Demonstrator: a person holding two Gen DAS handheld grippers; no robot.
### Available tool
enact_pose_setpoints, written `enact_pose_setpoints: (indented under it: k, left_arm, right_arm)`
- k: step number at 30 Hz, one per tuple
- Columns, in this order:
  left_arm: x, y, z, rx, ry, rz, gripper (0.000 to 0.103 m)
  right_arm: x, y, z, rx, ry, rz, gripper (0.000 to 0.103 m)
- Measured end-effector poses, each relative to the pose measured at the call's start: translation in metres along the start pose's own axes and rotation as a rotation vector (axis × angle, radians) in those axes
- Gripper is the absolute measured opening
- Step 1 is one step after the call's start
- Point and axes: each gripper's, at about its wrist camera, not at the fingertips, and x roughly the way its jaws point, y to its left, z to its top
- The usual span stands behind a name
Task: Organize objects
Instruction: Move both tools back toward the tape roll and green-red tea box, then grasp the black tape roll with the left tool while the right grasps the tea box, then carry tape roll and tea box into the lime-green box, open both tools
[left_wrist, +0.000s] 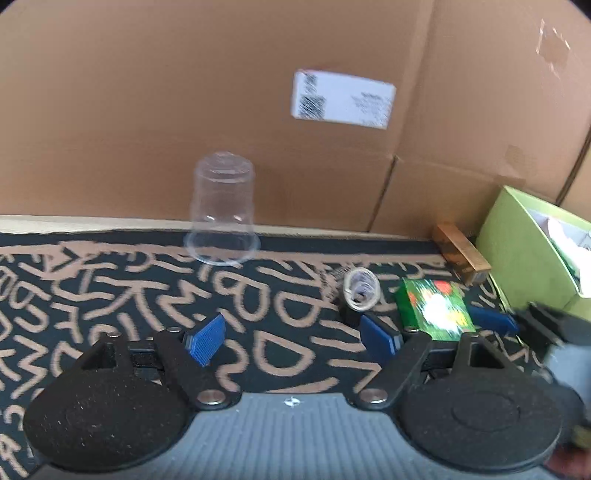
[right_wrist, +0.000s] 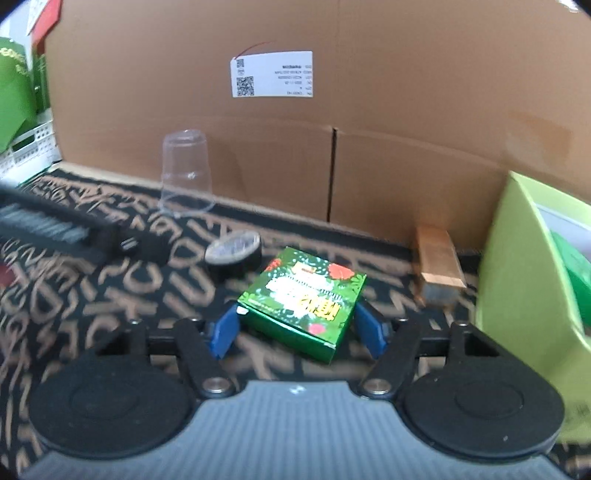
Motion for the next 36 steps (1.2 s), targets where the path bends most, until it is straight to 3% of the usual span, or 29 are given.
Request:
enact_pose_setpoints:
  k: [6, 8, 11, 13, 19, 20, 22, 23, 32, 36]
  left_arm:
    - [0.028, -0.028, 0.010, 0.041, 0.011, -0.023, 0.083]
    - [0.042, -0.039, 0.015, 0.066, 0.011, -0.012, 0.076]
    - [0.057, -0.050, 0.019, 0.118, 0.006, 0.037, 0.050]
    - [0.056, -0.052, 0.020, 0.135, 0.010, 0.029, 0.031]
    - [0.040, -0.058, 0.003, 0.175, 0.014, 0.023, 0.031]
    - [0.037, -0.060, 0.000, 0.182, 0.014, 0.025, 0.031]
    - [0.031, -0.061, -0.004, 0.189, 0.018, 0.010, 0.031]
    - [0.028, -0.060, -0.006, 0.187, 0.023, -0.004, 0.030]
    - [-0.015, -0.091, -0.027, 0.198, 0.045, -0.106, 0.030]
    - [-0.039, -0.118, -0.025, 0.239, 0.016, -0.167, 0.030]
  right_arm:
    - [-0.055, 0.003, -0.041, -0.080, 0.018, 0.022, 0.068]
    - [-0.067, 0.000, -0.048, -0.061, 0.026, 0.020, 0.068]
    - [-0.076, -0.005, -0.052, -0.031, 0.026, 0.007, 0.069]
    - [-0.080, -0.008, -0.053, -0.021, 0.034, 0.001, 0.084]
    - [-0.076, -0.009, -0.049, 0.025, 0.017, 0.017, 0.091]
    - [-0.073, -0.008, -0.049, 0.030, 0.026, 0.008, 0.090]
    - [-0.069, -0.007, -0.051, 0.031, 0.038, -0.008, 0.070]
    - [-0.070, -0.008, -0.053, 0.041, 0.022, -0.009, 0.067]
    - [-0.112, -0.023, -0.074, 0.122, -0.020, -0.005, 0.065]
    - [-0.143, -0.030, -0.081, 0.129, -0.070, -0.017, 0.065]
